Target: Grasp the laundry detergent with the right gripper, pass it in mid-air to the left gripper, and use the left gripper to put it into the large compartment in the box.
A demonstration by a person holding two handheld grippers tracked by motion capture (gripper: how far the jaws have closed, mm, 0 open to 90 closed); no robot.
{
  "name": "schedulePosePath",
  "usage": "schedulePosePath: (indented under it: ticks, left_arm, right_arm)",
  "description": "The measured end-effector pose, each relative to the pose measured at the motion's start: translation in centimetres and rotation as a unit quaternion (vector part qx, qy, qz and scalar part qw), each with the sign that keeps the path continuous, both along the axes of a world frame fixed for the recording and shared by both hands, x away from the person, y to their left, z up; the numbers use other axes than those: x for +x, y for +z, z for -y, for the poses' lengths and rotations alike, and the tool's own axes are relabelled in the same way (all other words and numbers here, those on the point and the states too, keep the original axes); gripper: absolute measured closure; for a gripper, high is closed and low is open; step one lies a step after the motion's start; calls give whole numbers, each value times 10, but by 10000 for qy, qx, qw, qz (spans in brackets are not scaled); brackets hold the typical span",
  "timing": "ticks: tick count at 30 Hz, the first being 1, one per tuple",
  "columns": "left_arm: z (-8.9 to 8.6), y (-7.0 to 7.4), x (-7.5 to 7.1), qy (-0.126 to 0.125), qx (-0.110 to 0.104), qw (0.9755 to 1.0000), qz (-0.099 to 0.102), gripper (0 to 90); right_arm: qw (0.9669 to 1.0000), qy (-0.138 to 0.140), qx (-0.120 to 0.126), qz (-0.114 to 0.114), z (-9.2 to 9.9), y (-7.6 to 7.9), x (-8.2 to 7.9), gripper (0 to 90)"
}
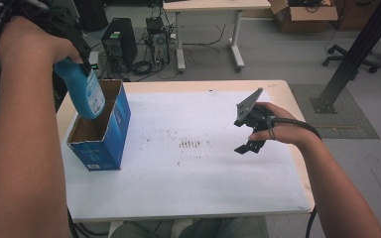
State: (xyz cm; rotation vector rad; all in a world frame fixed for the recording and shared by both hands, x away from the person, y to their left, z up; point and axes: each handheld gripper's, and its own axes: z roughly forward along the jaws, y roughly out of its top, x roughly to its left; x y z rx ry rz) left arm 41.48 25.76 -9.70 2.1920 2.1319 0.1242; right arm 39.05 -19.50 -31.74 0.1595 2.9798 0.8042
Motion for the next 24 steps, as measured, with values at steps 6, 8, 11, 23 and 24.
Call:
schedulePosePath:
  ticks: [6, 8, 11, 23, 24]
  left_arm:
    - [-11, -9, 0, 83, -46, 10000, -12, 385]
    - [-13, -11, 0, 82, -41, 10000, -24, 385]
    - [-16, -16, 1, 100, -41, 9999, -54, 385]
    - [-16, -41, 7, 62, -33, 9998, -192, 385]
    - [-16, -43, 7, 56, -33, 9998, -201, 385]
  right_arm:
    - [10000, -9, -35, -7, 1, 1, -1, 29]
    - [10000, -14, -47, -9, 1, 1, -1, 29]
    - [10000, -17, -57, 14, 0, 1, -2, 29]
    - [10000, -24, -46, -20, 0, -3, -3, 29]
    - [10000, -29, -37, -17, 0, -3, -3, 29]
